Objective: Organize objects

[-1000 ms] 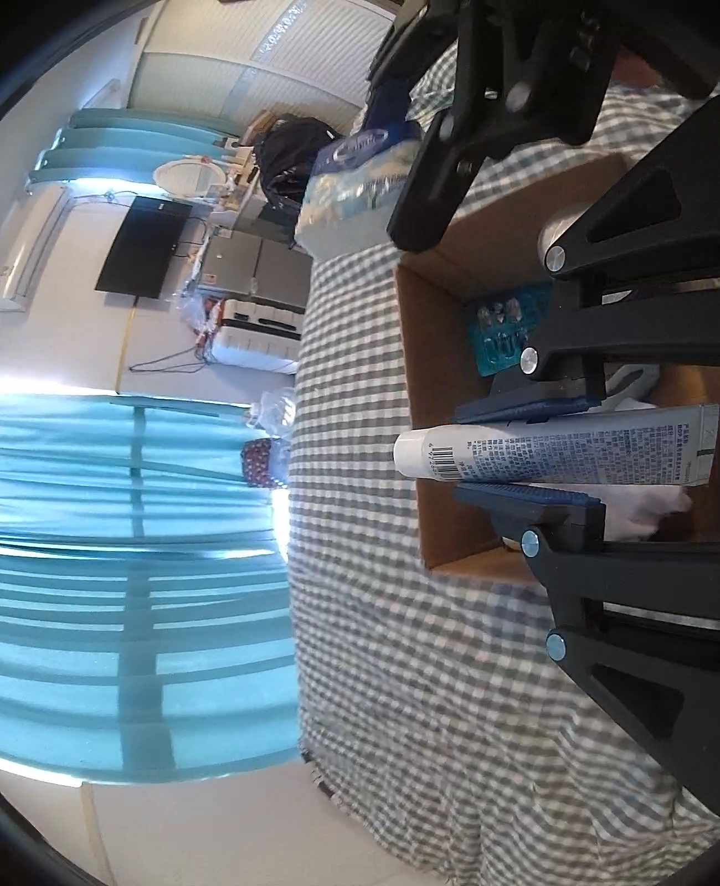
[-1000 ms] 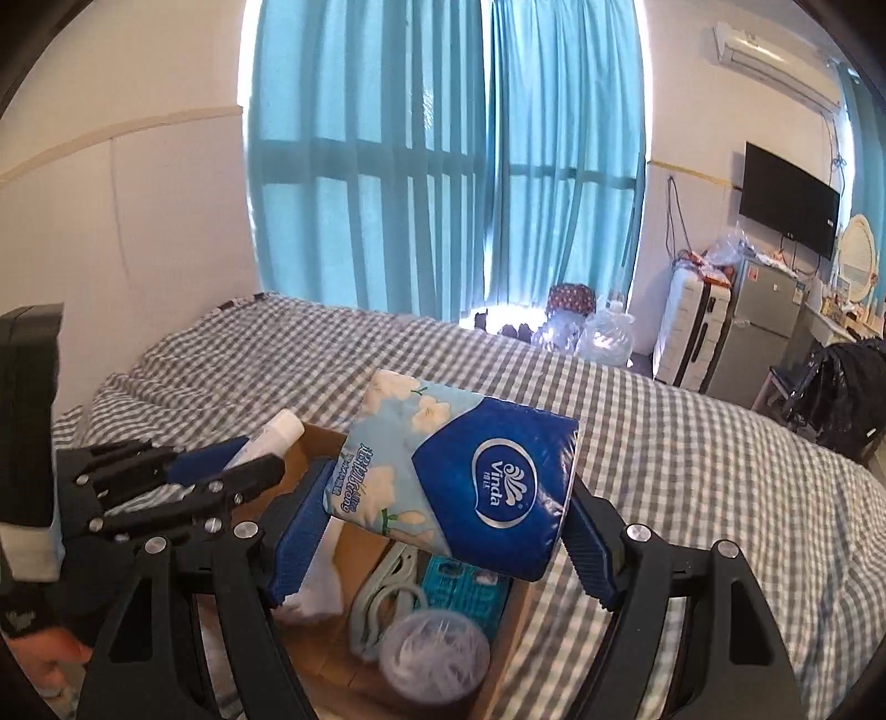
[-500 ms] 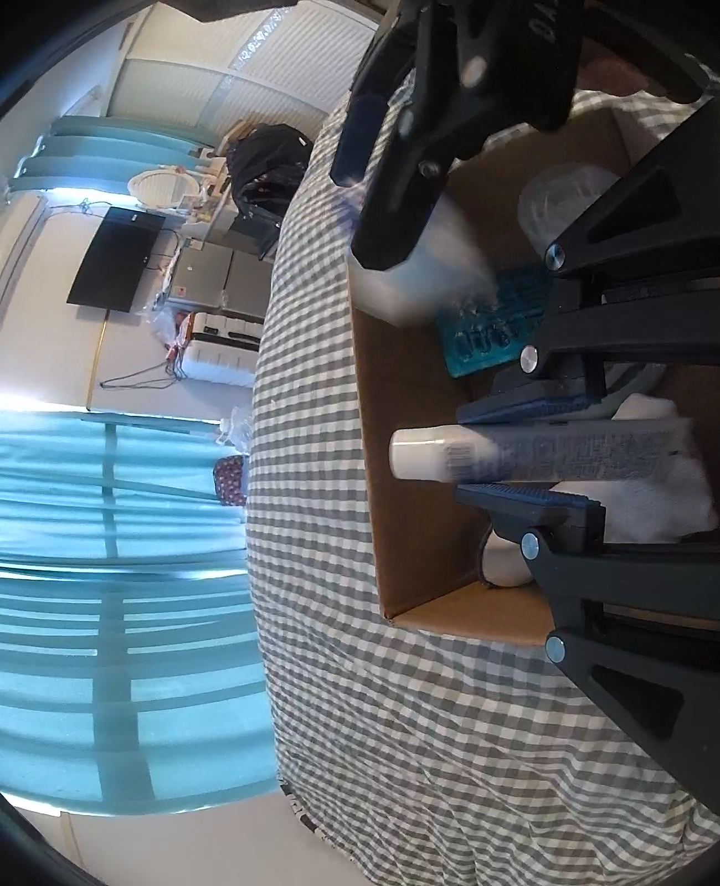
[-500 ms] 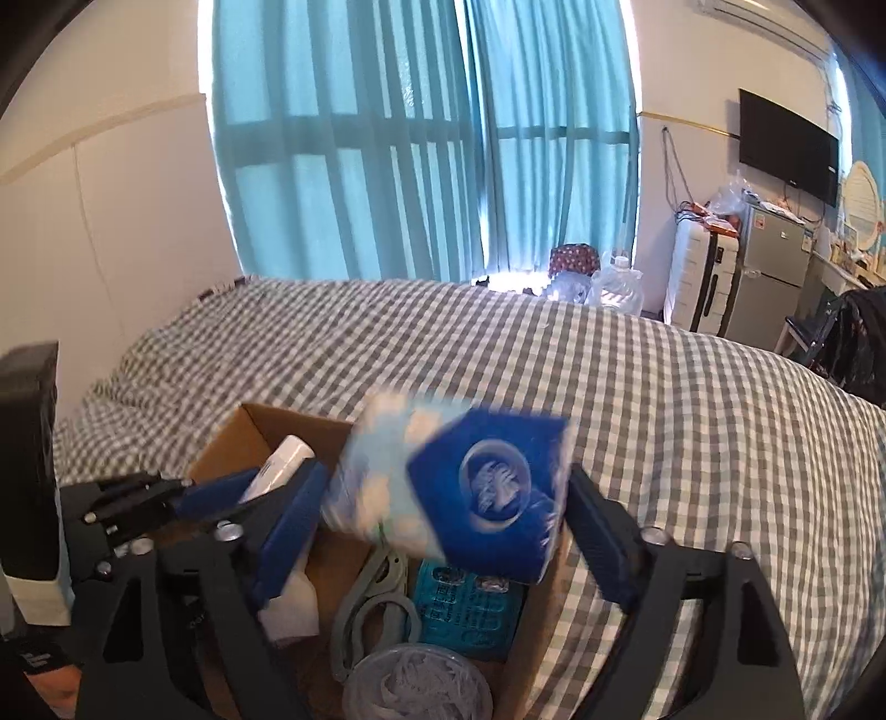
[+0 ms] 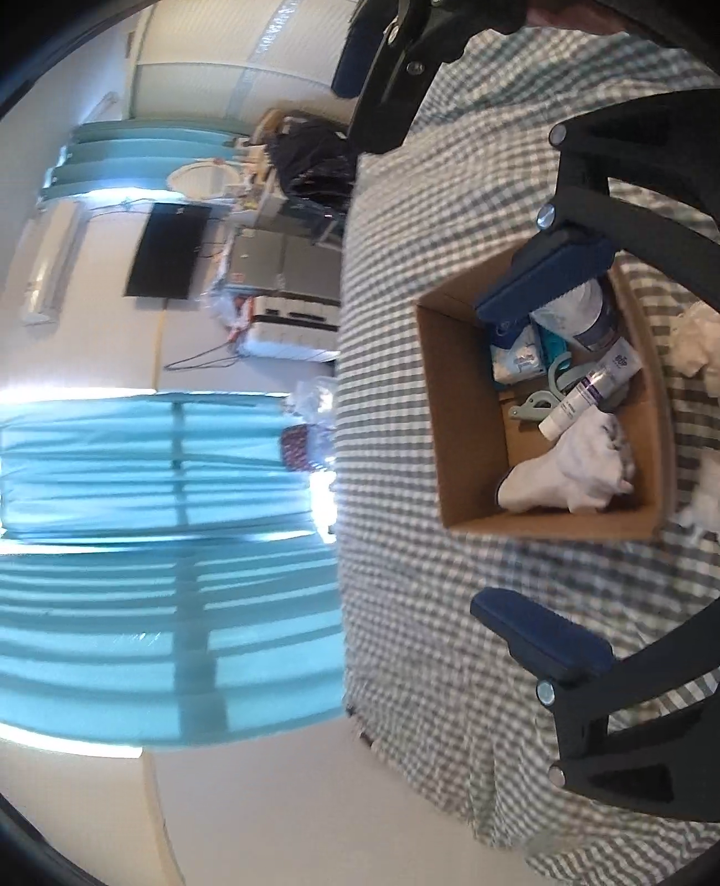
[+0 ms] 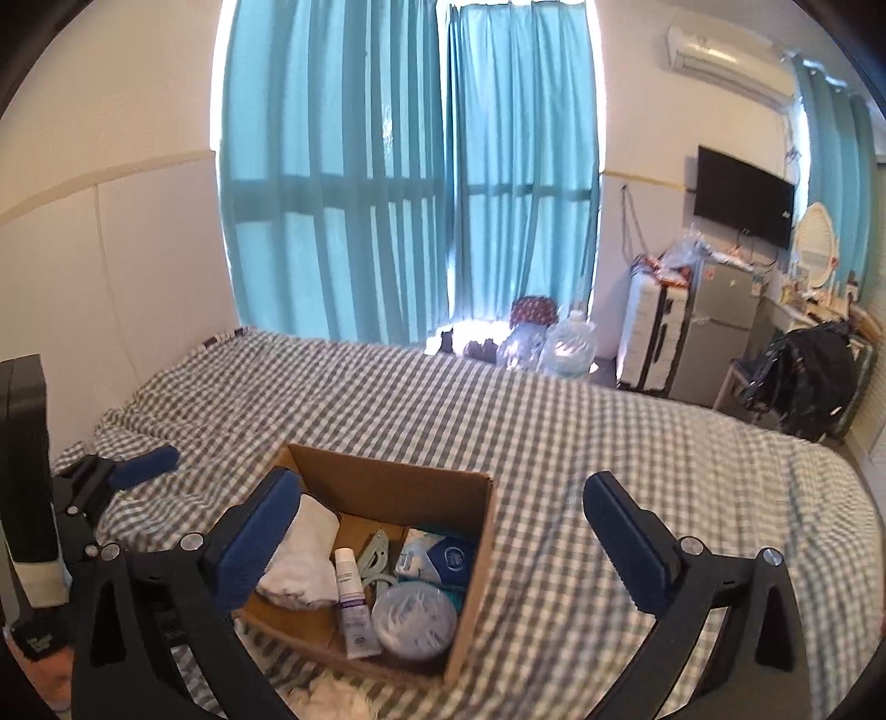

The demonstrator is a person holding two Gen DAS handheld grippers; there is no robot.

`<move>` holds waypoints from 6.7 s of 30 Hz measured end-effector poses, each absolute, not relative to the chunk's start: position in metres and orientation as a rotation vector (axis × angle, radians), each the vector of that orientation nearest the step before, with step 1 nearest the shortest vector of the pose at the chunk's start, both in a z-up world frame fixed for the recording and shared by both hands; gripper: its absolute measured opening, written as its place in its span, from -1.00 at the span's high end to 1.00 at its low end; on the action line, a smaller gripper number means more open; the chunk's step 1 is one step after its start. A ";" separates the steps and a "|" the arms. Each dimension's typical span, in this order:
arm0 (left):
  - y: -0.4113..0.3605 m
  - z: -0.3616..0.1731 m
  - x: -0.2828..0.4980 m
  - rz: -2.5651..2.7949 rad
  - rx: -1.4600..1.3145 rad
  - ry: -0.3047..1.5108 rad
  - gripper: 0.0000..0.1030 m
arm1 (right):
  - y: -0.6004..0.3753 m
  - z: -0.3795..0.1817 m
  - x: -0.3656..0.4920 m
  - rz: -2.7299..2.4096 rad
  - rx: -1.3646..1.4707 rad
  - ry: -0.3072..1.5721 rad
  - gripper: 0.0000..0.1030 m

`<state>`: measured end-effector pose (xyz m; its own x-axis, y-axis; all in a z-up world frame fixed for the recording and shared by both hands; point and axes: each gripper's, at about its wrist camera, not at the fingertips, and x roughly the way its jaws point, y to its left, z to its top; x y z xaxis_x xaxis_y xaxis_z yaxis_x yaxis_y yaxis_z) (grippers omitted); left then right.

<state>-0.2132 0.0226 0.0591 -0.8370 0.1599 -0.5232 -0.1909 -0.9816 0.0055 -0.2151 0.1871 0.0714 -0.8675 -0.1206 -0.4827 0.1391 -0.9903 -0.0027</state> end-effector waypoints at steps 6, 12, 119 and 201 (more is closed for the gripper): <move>-0.003 0.092 -0.165 2.894 -0.719 0.041 -1.00 | 0.178 0.098 -0.160 -2.955 0.705 0.108 -1.00; -0.025 0.096 -0.128 2.931 -0.698 0.049 -1.00 | 0.167 0.095 -0.116 -2.949 0.702 0.124 -1.00; 0.012 0.048 -0.258 2.809 -0.846 -0.039 -0.58 | 0.144 0.060 -0.236 -2.731 0.717 0.165 0.71; -0.017 0.032 -0.142 3.009 -0.596 -0.005 -1.00 | 0.195 0.009 -0.146 -3.125 0.650 0.096 -0.99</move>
<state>-0.1417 -0.0165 0.0319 -0.9219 0.0728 -0.3805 -0.0715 -0.9973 -0.0176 -0.1457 0.1947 0.0088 -0.9160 0.0631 -0.3963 -0.0388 -0.9969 -0.0691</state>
